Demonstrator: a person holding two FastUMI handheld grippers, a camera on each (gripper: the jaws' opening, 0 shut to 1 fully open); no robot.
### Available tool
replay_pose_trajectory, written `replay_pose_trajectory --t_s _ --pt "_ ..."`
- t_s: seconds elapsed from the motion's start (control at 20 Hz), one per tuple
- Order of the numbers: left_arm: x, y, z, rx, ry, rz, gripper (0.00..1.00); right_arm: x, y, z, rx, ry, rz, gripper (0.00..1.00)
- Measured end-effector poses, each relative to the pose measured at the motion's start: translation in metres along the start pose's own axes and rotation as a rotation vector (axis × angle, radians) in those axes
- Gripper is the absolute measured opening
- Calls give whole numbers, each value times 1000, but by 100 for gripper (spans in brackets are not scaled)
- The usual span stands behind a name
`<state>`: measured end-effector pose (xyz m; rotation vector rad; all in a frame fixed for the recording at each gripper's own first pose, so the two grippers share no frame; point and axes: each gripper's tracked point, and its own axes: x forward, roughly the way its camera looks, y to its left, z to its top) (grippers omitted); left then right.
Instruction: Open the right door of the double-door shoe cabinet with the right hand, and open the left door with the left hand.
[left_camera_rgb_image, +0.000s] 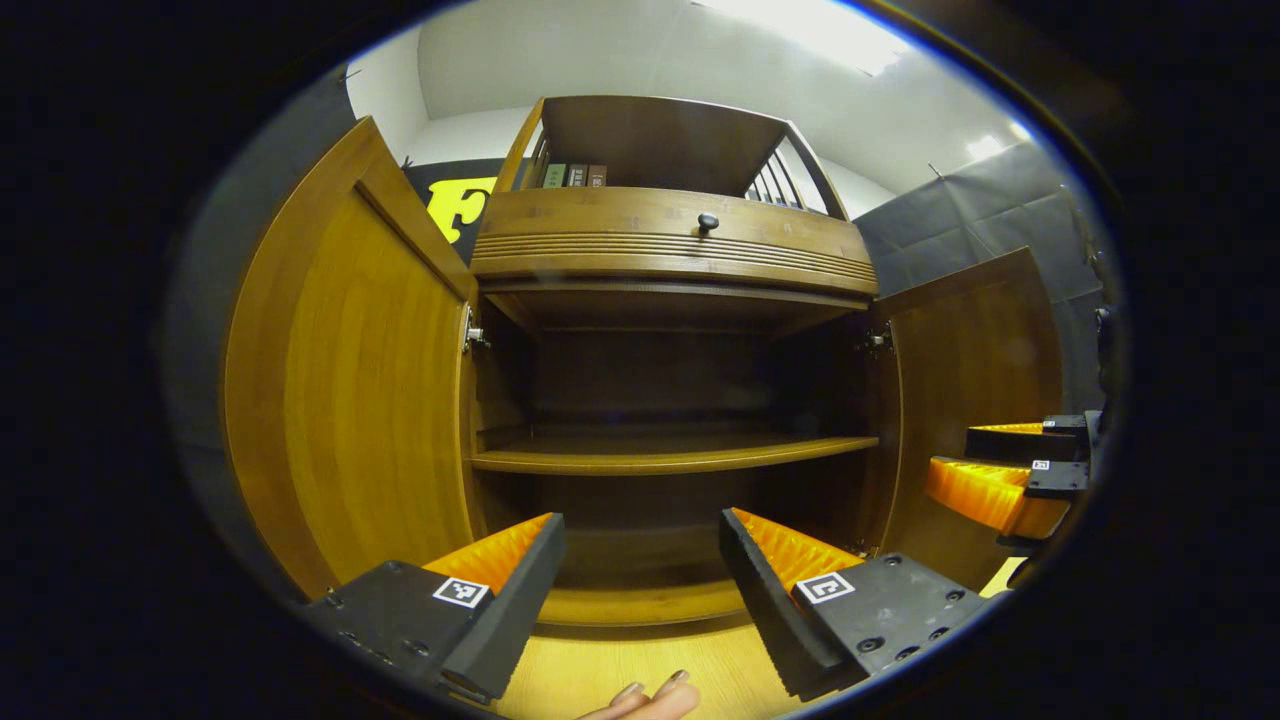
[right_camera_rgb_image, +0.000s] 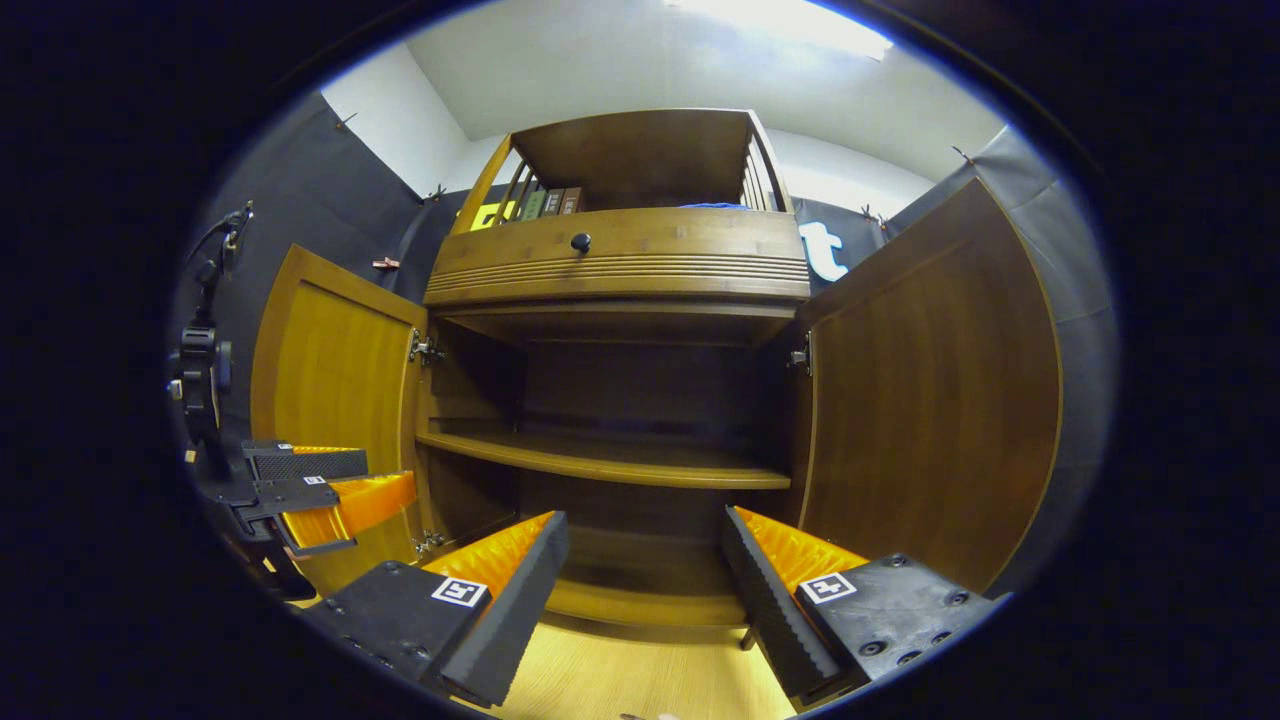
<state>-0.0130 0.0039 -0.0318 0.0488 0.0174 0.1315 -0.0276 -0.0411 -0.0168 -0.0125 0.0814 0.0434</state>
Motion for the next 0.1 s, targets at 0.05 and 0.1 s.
replay_pose_trajectory --t_s 0.05,0.1 --pt "0 0 0 3 -2 1 95 -1 -1 0 0 0 -2 99" --pt "0 1 0 9 -4 5 96 -1 -1 0 -2 0 -5 97"
